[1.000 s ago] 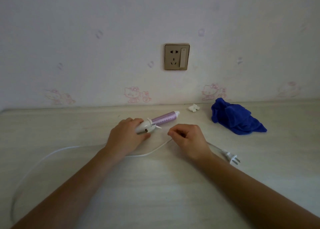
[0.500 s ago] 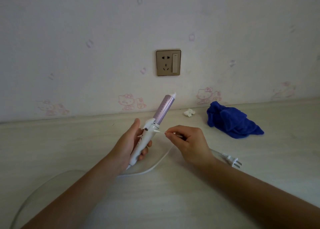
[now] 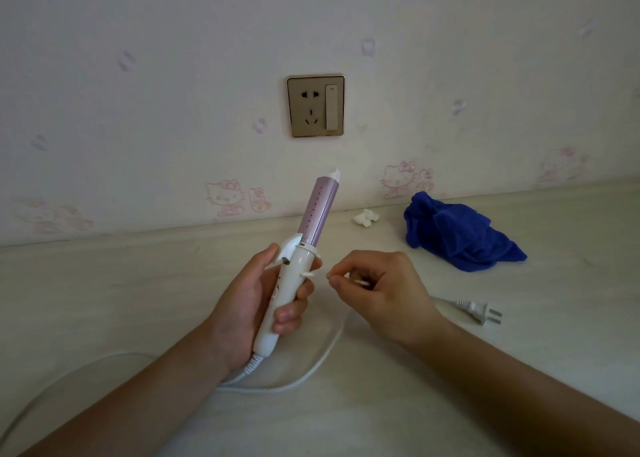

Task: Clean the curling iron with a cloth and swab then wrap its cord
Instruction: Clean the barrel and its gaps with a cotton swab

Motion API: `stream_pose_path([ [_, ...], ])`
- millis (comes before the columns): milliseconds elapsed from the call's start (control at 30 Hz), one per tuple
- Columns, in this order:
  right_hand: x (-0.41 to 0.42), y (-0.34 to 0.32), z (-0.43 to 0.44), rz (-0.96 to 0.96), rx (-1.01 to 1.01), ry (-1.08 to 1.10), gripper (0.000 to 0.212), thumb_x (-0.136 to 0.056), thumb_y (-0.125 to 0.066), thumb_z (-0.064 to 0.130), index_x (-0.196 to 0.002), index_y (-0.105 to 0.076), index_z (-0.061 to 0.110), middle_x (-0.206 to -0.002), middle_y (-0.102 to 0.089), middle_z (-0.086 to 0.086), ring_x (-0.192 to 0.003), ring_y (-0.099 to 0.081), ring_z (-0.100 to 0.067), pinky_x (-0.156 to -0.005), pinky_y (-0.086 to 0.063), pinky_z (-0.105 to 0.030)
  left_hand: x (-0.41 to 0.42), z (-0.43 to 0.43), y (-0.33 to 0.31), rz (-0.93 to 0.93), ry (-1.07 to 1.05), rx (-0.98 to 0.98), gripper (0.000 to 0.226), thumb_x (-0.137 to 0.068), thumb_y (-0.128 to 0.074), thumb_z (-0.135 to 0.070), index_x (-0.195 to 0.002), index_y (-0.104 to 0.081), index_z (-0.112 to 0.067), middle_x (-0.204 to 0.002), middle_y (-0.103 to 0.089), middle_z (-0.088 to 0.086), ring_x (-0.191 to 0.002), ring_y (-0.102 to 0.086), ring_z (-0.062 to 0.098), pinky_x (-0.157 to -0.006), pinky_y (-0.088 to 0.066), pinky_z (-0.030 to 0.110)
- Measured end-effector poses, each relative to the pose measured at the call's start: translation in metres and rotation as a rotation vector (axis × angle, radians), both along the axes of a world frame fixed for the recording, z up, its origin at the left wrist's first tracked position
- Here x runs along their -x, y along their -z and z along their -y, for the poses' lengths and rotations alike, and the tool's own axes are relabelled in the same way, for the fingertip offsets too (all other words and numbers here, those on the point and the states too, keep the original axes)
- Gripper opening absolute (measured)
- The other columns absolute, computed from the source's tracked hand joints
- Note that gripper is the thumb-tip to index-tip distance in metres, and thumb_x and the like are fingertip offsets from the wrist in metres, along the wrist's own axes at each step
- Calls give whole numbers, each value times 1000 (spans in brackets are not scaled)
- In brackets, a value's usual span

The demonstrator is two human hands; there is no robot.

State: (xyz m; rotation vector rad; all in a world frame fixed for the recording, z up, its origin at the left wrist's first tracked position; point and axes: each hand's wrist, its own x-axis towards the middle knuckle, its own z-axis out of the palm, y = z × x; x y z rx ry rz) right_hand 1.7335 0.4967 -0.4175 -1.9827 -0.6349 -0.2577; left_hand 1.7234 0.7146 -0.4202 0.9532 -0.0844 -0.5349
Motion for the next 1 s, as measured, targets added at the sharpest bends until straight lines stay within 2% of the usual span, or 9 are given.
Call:
stream_pose_path([
  [133,1,-2,1,34,28,41,7,-95,-70,23,-95,-77,23,-66,-66,4,-55,-55,-12,-53,-44,-14,-1,0,4,18,19,43,48,-96,-51,-49,-113,-67,-7,-79,-55,11,-46,-44,13,-41,-41,25],
  [233,1,-5,-1,20,3,72,7,-96,-71,20,-95,-78,21,-59,-60,7,-52,-51,-9,-53,-41,-14,-2,1,5,66,38,-5,47,-93,-50,-49,-105,-66,-6,-77,-56,10,-44,-45,14,-42,-43,26],
  [367,3,-3,-2,40,-1,97,9,-94,-73,16,-89,-80,20,-64,-66,9,-53,-55,-11,-53,-43,-15,-1,5,3,97,37,-60,31,-82,-56,-41,-84,-64,-11,-73,-53,8,-43,-44,14,-42,-42,25],
  [500,13,-3,-9,32,52,46,9,-93,-73,20,-88,-80,22,-62,-66,2,-53,-54,-17,-49,-43,-19,2,6,2,108,19,-20,33,-79,-58,-42,-91,-59,-12,-73,-50,8,-43,-41,14,-42,-40,25],
  [600,8,-4,-7,23,-28,121,12,-93,-73,16,-83,-79,20,-58,-64,4,-48,-51,-16,-48,-44,-27,5,4,0,111,24,-37,39,-79,-55,-49,-88,-58,-11,-71,-49,7,-42,-41,14,-43,-39,25],
  [700,12,-7,-7,-5,-52,40,13,-92,-74,12,-81,-79,19,-53,-60,5,-45,-44,-10,-48,-37,-20,7,5,-2,114,19,-59,43,-82,-52,-51,-89,-59,-9,-68,-49,6,-42,-42,14,-44,-40,25],
  [833,18,-7,-14,17,-5,-8,13,-92,-74,14,-83,-79,22,-54,-59,-1,-45,-44,-11,-46,-36,-20,9,7,-3,126,27,-76,44,-89,-49,-51,-90,-65,-9,-70,-51,7,-43,-45,14,-45,-41,26],
  [933,15,-10,-9,14,-1,54,11,-92,-73,16,-84,-79,21,-57,-62,-4,-48,-50,-22,-49,-43,-30,9,7,-3,139,33,-101,43,-92,-51,-50,-96,-61,-8,-72,-52,8,-45,-47,15,-46,-43,27],
  [1000,17,-11,-10,11,20,29,13,-92,-72,15,-83,-79,22,-57,-61,-8,-50,-50,-25,-48,-41,-29,9,7,-3,151,25,-97,43,-94,-51,-48,-101,-59,-7,-75,-52,10,-48,-47,16,-48,-44,28],
])
